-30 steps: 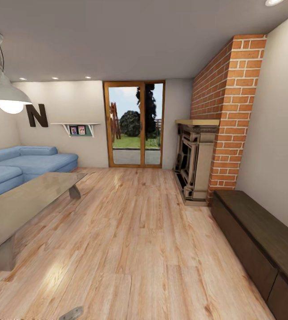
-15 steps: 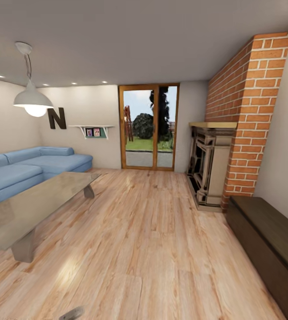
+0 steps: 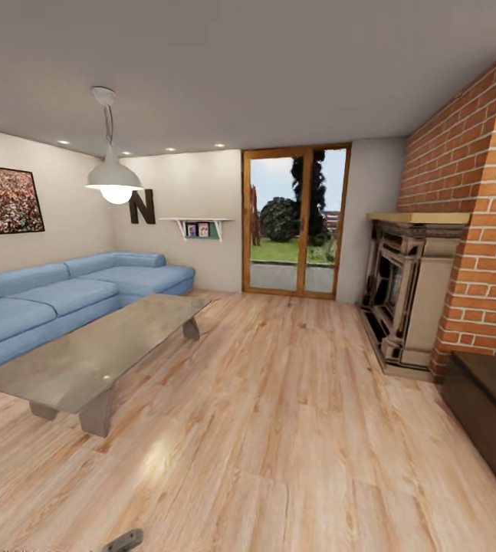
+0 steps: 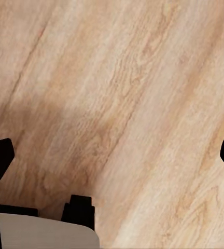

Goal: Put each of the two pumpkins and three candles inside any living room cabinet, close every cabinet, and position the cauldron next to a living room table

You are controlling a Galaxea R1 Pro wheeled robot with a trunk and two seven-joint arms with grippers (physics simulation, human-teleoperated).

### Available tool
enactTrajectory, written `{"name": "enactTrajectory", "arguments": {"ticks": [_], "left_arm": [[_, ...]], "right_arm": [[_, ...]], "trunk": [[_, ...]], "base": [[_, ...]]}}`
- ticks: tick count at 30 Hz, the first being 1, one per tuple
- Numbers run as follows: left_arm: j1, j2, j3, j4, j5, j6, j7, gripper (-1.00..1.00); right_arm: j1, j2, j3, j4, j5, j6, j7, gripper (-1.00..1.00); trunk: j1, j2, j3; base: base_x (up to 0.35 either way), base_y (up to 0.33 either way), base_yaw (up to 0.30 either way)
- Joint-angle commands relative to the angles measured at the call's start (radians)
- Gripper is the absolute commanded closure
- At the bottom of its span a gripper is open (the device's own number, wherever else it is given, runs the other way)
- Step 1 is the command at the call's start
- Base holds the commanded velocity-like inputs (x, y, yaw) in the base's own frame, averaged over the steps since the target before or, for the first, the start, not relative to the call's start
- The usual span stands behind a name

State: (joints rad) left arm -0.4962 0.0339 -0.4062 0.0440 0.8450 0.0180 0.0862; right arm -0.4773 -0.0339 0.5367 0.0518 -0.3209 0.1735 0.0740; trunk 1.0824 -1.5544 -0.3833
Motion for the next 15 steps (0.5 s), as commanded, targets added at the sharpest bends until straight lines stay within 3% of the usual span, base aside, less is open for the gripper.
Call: {"name": "enactTrajectory", "arguments": {"ticks": [1, 7, 15], "left_arm": [[-0.001, 0.000, -0.008, 0.000, 0.006, 0.002, 0.001, -1.00], [-0.001, -0.001, -0.008, 0.000, 0.006, 0.002, 0.001, -1.00], [-0.001, -0.001, -0.011, -0.007, 0.003, -0.002, -0.009, -1.00]], "right_arm": [[-0.001, 0.000, 0.009, 0.002, -0.009, 0.001, 0.004, -1.00], [-0.001, 0.001, 0.010, 0.002, -0.008, 0.001, 0.004, -1.00], [0.001, 0.003, 0.021, 0.002, -0.006, 0.001, 0.004, -1.00]], "trunk": [[0.000, -0.001, -0.001], [0.000, -0.001, -0.005], [0.000, -0.001, -0.016]], "base": [[0.117, 0.319, 0.097], [0.134, 0.275, 0.100], [0.018, 0.030, 0.152]]}}
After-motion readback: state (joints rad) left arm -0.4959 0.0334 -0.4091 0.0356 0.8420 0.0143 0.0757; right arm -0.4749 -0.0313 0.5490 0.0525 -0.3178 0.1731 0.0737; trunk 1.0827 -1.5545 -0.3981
